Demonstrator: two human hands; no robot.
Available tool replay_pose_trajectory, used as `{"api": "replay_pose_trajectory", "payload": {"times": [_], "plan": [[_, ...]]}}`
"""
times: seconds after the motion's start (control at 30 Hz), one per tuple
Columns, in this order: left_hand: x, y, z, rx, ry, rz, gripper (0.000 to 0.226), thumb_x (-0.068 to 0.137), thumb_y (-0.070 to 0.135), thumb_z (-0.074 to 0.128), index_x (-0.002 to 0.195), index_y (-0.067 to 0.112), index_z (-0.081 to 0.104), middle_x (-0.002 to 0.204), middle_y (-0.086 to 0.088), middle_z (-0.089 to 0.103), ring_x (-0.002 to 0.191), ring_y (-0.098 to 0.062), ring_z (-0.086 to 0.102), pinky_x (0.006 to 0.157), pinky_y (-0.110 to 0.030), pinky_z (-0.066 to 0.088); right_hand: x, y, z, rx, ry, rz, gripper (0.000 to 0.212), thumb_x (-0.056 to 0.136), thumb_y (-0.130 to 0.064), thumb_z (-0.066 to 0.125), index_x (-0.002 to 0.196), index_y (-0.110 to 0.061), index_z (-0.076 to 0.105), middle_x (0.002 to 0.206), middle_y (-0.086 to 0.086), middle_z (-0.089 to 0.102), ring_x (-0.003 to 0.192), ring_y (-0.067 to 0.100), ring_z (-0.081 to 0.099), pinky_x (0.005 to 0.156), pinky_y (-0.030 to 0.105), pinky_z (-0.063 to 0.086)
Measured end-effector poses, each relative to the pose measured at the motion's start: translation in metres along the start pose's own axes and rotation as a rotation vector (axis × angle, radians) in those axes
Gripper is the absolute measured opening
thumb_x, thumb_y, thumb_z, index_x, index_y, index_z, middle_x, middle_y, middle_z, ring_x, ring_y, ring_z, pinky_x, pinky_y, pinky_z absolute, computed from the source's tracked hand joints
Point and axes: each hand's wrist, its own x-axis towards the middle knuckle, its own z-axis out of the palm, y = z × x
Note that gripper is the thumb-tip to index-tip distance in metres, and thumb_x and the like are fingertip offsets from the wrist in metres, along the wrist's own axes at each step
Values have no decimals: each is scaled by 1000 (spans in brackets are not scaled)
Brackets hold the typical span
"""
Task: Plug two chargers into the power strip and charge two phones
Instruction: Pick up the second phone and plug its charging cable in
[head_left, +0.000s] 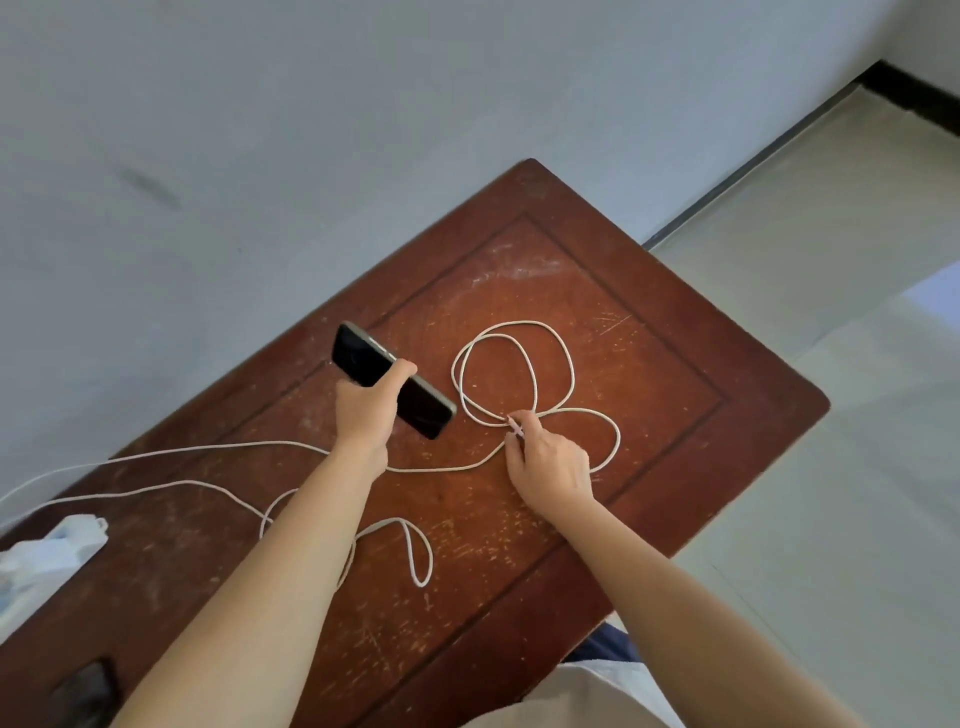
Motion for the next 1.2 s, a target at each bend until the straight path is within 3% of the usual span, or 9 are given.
{"api": "replay_pose_trajectory", "payload": {"times": [0.1, 0.2, 0.33, 0.5, 0.67, 0.8, 0.93, 1.07, 1.2], "plan": [[-24, 11, -18, -115, -128, 18, 87, 54, 42, 84, 130, 12, 53, 121, -11, 65, 115, -25, 61, 106, -51, 47, 6, -33, -25, 581, -69, 295, 32, 100, -41, 52, 90, -15, 66, 49, -15, 50, 47, 8, 45, 52, 32, 35], [-55, 23, -46, -179, -200, 114, 79, 61, 40, 87, 128, 12, 56, 122, -9, 65, 120, -23, 57, 113, -49, 37, -19, -79, -59, 928, -22, 207, 32, 100, -45, 54, 102, -27, 80, 43, -17, 41, 39, 19, 36, 46, 39, 34], [-90, 37, -86, -190, -272, 193, 65, 61, 44, 85, 115, 11, 66, 111, -11, 72, 112, -31, 64, 105, -59, 46, -66, -134, -85, 1004, -46, -74, 31, 102, -47, 52, 109, -33, 79, 45, -20, 47, 41, -2, 38, 43, 11, 30], [-123, 46, -124, -255, -314, 238, 44, 71, 38, 85, 104, 13, 70, 94, -4, 72, 105, -26, 65, 104, -54, 47, -101, -170, -98, 845, 110, -169, 29, 102, -43, 52, 107, -32, 79, 55, -10, 48, 49, 8, 37, 47, 23, 30], [-138, 38, -149, -388, -487, 271, 65, 82, 70, 62, 129, 25, 62, 122, -6, 70, 113, -25, 65, 92, -45, 55, -122, -183, -106, 1078, 228, 17, 56, 95, -53, 57, 89, 1, 72, 51, 11, 42, 48, 18, 35, 49, 32, 30], [-135, 30, -153, -703, -693, 71, 70, 95, 72, 30, 135, 23, 61, 134, -13, 66, 122, -30, 64, 102, -48, 49, -135, -187, -112, 1507, 62, 153, 37, 83, -49, 65, 85, -14, 76, 52, -3, 29, 44, 7, 23, 43, 24, 21], [-134, 20, -143, -831, -829, 40, 64, 98, 67, 28, 141, 29, 55, 146, -10, 57, 135, -35, 52, 114, -56, 37, -144, -188, -116, 1435, 20, 169, 53, 81, -52, 64, 103, -4, 70, 51, -1, 33, 43, 7, 25, 41, 22, 26], [-132, 14, -139, -961, -876, -22, 68, 99, 67, 26, 139, 22, 58, 140, -16, 61, 128, -41, 57, 102, -57, 50, -145, -185, -118, 1062, 164, 110, 77, 86, -63, 56, 97, 13, 64, 66, 26, 54, 44, 23, 32, 44, 22, 34], [-128, 19, -133, -1014, -796, 36, 55, 105, 52, 29, 138, 19, 58, 135, -17, 65, 120, -39, 64, 84, -53, 59, -143, -180, -111, 1061, 250, 162, 53, 101, -55, 40, 100, -16, 76, 61, -14, 56, 57, 5, 46, 62, 20, 42]]}}
